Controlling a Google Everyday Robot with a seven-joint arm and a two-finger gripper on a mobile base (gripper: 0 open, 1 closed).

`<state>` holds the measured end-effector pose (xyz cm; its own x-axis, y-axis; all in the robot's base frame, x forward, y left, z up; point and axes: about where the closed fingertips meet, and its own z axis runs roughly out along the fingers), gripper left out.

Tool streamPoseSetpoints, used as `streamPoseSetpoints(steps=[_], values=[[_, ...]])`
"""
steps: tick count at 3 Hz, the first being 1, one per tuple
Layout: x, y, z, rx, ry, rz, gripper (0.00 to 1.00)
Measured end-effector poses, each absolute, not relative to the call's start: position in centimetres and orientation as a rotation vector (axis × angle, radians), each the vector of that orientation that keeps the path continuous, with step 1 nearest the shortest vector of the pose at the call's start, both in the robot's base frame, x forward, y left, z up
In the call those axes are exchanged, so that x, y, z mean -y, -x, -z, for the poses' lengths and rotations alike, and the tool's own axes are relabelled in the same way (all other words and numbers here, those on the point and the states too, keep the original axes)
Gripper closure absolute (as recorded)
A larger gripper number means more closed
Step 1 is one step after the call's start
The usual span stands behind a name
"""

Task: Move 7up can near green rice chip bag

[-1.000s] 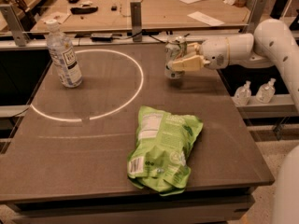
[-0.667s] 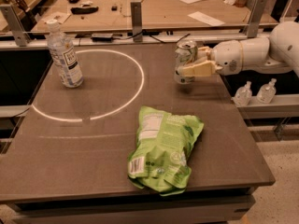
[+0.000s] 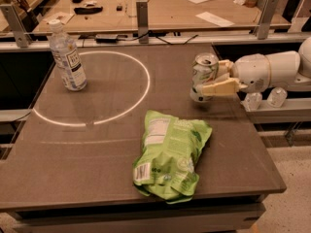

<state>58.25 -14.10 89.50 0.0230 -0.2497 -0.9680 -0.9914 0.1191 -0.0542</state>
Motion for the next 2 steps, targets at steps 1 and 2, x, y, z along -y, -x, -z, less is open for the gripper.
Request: streamPoseSetpoints(steps=[1, 2], values=[[14.7, -56.1, -89.6, -1.366, 1.329, -0.993, 1.00], [14.7, -53.9, -89.5, -1.322, 1.350, -1.054, 1.00]])
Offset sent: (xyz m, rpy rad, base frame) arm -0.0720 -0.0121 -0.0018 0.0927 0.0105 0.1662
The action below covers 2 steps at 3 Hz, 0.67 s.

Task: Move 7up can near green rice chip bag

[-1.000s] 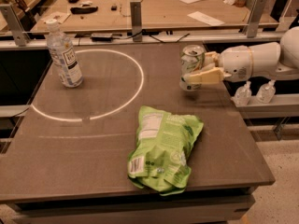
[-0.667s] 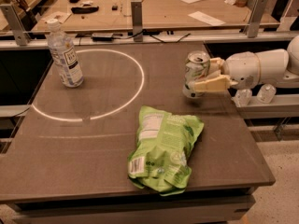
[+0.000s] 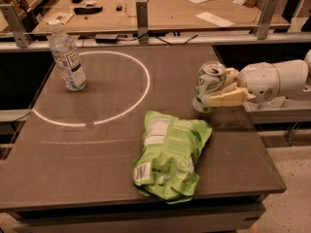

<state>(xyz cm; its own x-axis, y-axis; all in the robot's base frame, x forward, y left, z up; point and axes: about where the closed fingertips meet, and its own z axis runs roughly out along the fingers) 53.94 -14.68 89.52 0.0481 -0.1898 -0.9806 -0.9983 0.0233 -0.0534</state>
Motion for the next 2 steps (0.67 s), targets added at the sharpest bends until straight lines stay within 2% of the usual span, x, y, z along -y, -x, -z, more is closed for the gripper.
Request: streamPoseSetpoints(steps=[2], values=[[14.1, -52.0, -87.5, -1.335, 1.357, -1.090, 1.00]])
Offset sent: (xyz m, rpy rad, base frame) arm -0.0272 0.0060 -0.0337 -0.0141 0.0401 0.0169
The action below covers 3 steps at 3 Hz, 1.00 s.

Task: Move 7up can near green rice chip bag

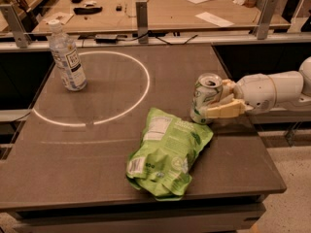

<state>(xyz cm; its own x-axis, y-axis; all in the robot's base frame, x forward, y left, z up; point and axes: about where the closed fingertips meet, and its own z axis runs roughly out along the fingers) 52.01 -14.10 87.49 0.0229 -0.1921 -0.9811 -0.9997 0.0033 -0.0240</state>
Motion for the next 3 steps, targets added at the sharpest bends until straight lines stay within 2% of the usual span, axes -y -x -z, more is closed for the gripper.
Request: streamPoseSetpoints(steps=[1, 3], values=[[13.45, -52.11, -86.83, -1.350, 1.354, -1.035, 0.82], [12.68, -52.89, -86.51, -1.380, 1.309, -0.959, 0.37]])
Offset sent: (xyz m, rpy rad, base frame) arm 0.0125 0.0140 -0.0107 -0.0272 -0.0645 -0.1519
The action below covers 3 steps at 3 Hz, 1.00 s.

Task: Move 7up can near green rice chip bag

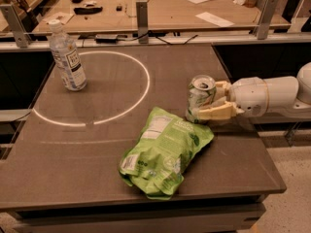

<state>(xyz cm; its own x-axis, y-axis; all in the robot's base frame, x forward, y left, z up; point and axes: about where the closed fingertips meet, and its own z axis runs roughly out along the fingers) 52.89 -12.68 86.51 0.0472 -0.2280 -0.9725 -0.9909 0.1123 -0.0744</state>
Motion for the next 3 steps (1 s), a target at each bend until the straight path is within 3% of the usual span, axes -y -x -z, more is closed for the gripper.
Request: streamPoseSetpoints(steps=[1, 2, 3], values=[[12.7, -53.1, -86.6, -1.393, 1.301, -0.937, 0.12], [13.9, -53.8, -87.9, -1.404, 1.274, -0.945, 0.00], [13.9, -53.9, -88.1, -1.403, 1.273, -0.944, 0.00]])
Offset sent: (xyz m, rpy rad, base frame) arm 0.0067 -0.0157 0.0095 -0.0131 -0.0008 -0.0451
